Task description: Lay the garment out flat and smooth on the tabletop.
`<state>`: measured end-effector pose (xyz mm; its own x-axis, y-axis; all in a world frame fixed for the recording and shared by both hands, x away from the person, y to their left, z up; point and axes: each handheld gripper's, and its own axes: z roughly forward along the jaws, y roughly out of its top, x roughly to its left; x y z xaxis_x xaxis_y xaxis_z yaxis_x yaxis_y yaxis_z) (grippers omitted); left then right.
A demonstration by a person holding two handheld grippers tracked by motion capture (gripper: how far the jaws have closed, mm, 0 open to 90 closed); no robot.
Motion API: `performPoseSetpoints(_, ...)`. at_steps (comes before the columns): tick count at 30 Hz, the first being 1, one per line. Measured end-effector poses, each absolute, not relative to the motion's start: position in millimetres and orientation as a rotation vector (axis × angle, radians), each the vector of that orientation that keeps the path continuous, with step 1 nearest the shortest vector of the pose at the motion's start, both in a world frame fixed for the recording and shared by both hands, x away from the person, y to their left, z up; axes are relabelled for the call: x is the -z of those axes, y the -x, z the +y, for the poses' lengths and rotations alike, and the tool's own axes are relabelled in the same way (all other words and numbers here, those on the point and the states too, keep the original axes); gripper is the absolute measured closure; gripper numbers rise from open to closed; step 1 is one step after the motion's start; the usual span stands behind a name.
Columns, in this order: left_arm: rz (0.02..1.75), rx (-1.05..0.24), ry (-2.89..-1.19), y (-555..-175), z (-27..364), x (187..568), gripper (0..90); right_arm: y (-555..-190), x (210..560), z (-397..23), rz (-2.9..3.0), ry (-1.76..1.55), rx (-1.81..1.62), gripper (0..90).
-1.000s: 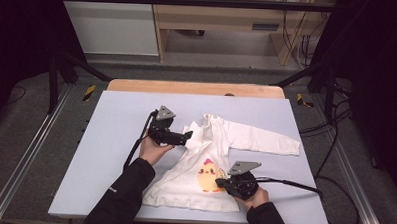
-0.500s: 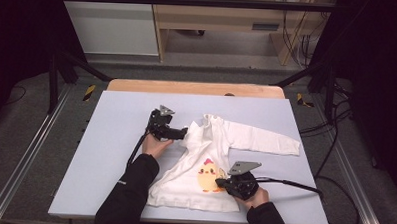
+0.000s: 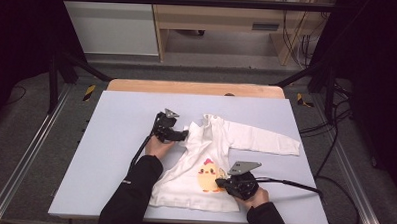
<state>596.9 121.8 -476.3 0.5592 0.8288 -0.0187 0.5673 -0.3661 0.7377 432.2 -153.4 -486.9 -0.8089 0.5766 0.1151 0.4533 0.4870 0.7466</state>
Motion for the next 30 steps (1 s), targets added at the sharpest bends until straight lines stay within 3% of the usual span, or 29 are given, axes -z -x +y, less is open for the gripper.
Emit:
performPoseSetpoints(10, 1.116, -0.381, -2.057, -593, 115, 476, 62.2, -432, 487, -153, 2.579, -0.902, -1.224, 90.0)
performPoseSetpoints(20, 1.158, -0.295, -2.013, -594, 115, 477, 79.3, -432, 487, -153, 2.58, -0.905, -1.226, 90.0)
performPoseSetpoints(26, 1.149, -0.345, -2.024, -592, 114, 474, 87.5, -432, 487, -153, 2.579, -0.903, -1.225, 90.0)
performPoseSetpoints(30, 1.129, -0.351, -2.001, -589, 118, 466, 88.2, -432, 487, -153, 2.579, -0.904, -1.226, 90.0)
